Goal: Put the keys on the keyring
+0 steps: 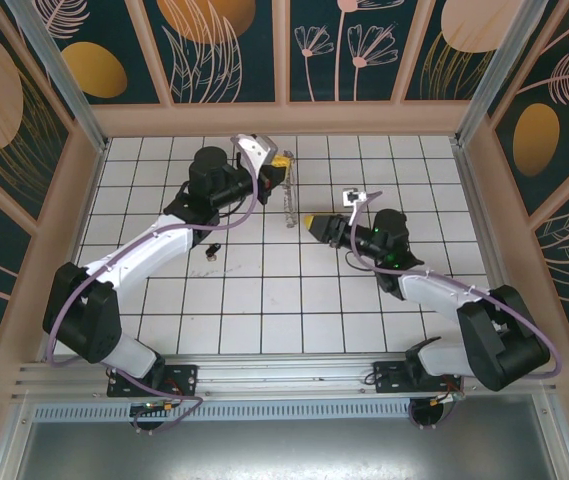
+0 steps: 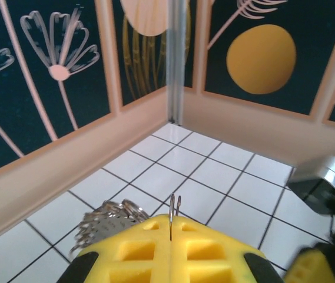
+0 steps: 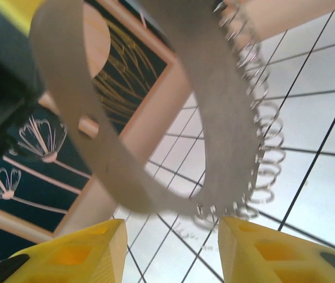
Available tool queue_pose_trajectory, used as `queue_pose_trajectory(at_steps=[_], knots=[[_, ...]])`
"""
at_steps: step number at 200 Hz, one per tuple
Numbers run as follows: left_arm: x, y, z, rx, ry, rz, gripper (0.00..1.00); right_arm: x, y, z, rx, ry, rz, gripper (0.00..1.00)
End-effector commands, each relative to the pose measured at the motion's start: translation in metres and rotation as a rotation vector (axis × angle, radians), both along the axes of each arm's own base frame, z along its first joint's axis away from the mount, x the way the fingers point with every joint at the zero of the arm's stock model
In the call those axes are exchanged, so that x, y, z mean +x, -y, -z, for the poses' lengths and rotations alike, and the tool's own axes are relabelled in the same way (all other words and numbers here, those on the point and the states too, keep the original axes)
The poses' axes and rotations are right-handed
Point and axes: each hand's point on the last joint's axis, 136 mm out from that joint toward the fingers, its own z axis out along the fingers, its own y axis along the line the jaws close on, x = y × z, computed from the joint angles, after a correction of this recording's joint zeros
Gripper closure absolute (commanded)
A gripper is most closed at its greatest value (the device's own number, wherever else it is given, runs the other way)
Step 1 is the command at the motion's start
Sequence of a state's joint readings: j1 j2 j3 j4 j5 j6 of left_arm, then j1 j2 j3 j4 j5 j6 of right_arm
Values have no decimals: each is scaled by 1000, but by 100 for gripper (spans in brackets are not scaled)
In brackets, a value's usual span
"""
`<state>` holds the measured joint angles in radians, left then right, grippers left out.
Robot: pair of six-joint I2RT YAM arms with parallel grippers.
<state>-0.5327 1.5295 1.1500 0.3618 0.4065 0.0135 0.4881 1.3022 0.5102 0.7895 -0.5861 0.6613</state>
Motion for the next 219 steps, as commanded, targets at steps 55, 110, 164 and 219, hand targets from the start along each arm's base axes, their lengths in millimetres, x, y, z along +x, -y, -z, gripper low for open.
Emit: queue_pose_trajectory(at_steps=[55, 110, 164, 219], knots=[[55, -64, -31, -128, 53, -275, 100, -25, -54, 37, -152, 3, -76, 57], [88, -94, -32, -138, 34, -413, 100, -18, -121, 73, -288, -1, -198, 62], [117, -123, -36, -162, 24, -481, 100, -13, -179, 115, -380, -40, -293, 68], [135, -143, -39, -196, 10, -491, 100, -12, -225, 152, -470, -77, -345, 69]])
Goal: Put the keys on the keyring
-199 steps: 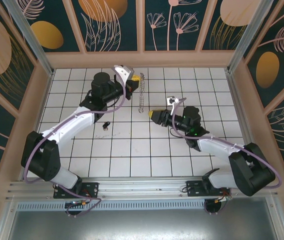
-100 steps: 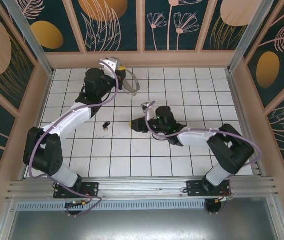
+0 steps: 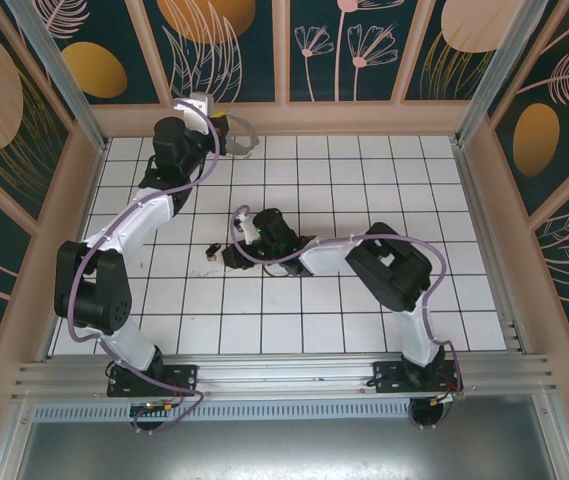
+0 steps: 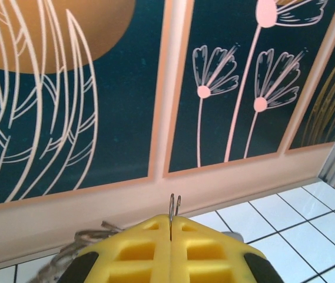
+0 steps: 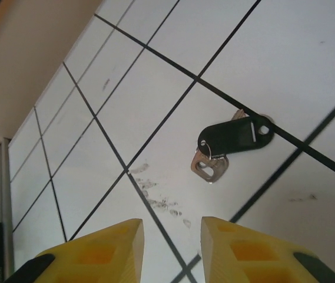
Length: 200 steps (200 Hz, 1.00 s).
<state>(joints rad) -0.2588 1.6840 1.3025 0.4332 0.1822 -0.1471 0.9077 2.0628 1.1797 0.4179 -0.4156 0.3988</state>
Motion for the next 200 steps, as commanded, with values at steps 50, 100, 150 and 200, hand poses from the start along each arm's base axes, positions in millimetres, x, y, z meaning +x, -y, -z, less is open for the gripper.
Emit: queue_pose_trajectory(at_steps=[50, 100, 150, 200], knots=[[9, -10, -31, -71, 66, 15, 100, 5, -37, 25, -82, -21, -34, 70], [16, -10, -22, -80, 50, 20, 100, 7, -45, 36, -102, -43, -42, 72], [15, -12, -22, -94, 54, 27, 100, 8, -46, 42, -115, -51, -31, 72], [16, -12, -22, -107, 54, 36, 100, 11, -45, 44, -127, -56, -2, 72]])
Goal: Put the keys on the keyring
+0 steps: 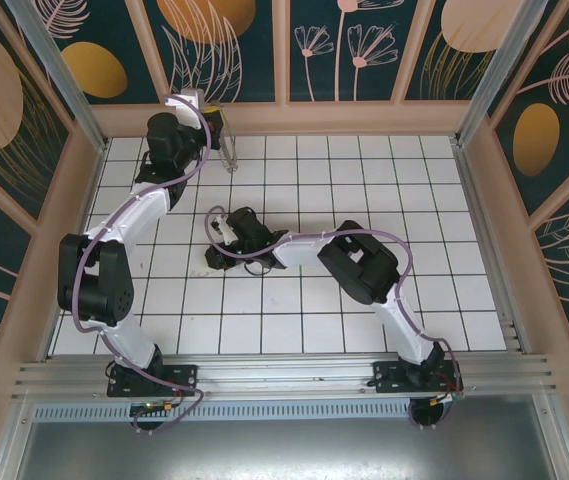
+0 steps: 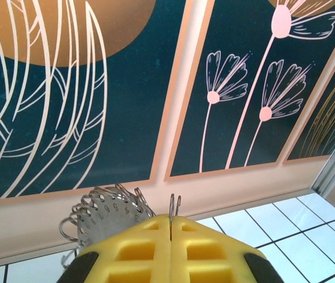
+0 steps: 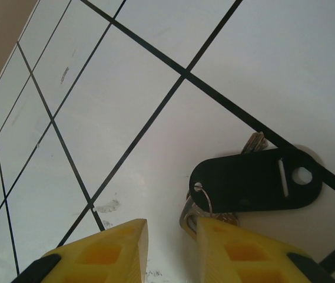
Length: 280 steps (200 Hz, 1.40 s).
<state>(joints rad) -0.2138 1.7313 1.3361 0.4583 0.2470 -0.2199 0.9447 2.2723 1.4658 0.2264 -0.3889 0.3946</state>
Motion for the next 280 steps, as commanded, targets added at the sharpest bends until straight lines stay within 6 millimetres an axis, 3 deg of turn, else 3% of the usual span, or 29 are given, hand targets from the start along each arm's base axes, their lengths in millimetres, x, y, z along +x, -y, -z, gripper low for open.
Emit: queue_pose_trajectory(at_steps=[1, 69, 98, 121, 151, 204, 253, 277, 280], knots=[[2, -1, -24, -38, 76, 16, 100, 0, -3, 6, -27, -3, 16, 72], [3, 1, -22, -53, 71, 26, 100, 9, -6, 17, -55, -8, 46, 73], [4, 2, -20, -57, 69, 27, 100, 10, -9, 20, -53, -16, 43, 84], [4, 2, -19, -62, 66, 30, 100, 9, -9, 20, -48, -17, 43, 100], [4, 3, -18, -65, 65, 35, 100, 9, -7, 11, -37, -6, 46, 100], [3, 6, -21, -67, 60, 55, 100, 3, 22, -20, -1, 41, 83, 100], [1, 11, -29, -92, 66, 87, 100, -10, 61, -28, -7, 49, 116, 100], [2, 12, -29, -100, 63, 94, 100, -15, 60, -32, 7, 49, 89, 100], [3, 13, -29, -100, 63, 94, 100, -15, 59, -32, 7, 51, 86, 96]])
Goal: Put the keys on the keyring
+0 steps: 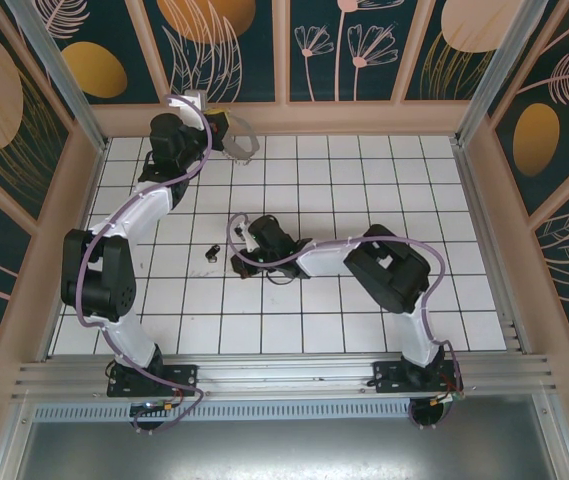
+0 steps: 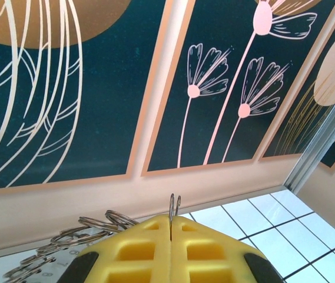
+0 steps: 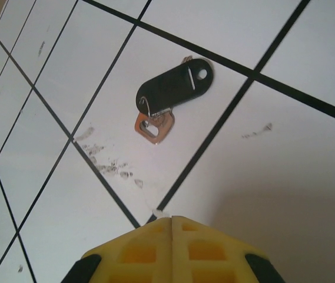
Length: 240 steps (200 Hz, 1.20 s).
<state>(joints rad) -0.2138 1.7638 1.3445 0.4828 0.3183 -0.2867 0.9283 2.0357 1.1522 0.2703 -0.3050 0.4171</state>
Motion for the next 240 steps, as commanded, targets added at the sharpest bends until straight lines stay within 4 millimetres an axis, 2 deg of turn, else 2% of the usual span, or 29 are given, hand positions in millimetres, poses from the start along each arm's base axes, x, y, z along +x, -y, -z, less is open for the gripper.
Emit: queue_pose_trajectory(at_steps=[1, 17, 36, 82, 158, 240], knots=[[1, 0, -35, -43, 93, 22, 100, 5, -6, -24, 61, 50, -11, 94], [2, 0, -34, -44, 90, 21, 100, 8, -13, -27, 61, 59, -17, 75], [2, 0, -32, -42, 85, 17, 100, 15, -22, -26, 48, 71, -23, 68], [6, 0, -31, -44, 77, 17, 100, 29, -40, -19, 10, 97, -38, 67], [10, 1, -30, -40, 71, 16, 100, 31, -66, -1, -46, 118, -76, 66], [8, 1, -32, -49, 79, 18, 100, 26, -70, 30, -153, 126, -77, 67]])
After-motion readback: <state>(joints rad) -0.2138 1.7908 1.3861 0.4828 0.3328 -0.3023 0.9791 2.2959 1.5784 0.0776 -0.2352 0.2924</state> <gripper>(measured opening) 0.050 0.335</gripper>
